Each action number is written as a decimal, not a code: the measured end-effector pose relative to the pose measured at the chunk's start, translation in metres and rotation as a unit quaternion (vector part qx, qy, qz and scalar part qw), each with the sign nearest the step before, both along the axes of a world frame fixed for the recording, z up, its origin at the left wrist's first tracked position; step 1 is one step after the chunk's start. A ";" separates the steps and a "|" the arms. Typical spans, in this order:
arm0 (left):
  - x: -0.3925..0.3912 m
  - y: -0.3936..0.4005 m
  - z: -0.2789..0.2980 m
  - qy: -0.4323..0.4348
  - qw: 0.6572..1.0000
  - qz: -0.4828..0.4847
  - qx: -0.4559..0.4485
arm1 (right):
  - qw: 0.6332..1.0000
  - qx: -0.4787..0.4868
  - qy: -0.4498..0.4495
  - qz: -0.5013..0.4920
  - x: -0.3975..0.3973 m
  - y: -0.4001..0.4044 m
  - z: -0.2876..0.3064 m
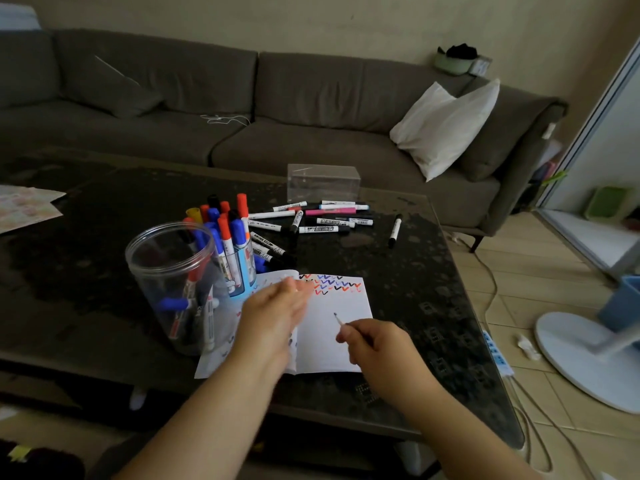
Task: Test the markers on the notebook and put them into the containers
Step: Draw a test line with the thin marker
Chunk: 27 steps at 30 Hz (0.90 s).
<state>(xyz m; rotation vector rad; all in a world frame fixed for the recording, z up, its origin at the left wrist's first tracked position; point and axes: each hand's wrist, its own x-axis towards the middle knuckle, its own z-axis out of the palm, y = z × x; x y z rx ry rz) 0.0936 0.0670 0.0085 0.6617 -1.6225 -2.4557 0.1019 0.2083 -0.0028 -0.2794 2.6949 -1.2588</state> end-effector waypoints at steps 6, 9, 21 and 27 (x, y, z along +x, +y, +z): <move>-0.012 -0.017 -0.015 -0.016 0.957 -0.076 -0.280 | 0.976 -0.169 -0.101 -0.089 -0.031 0.004 -0.009; -0.015 -0.019 -0.025 -0.024 0.931 -0.079 -0.356 | 0.949 -0.276 -0.122 -0.095 -0.048 -0.001 -0.014; -0.045 -0.019 -0.058 0.015 0.829 -0.166 -0.534 | 0.953 -0.262 -0.097 -0.118 -0.105 -0.012 -0.047; -0.051 -0.014 -0.073 0.033 0.756 -0.217 -0.616 | 0.984 -0.146 0.046 -0.087 -0.128 -0.016 -0.063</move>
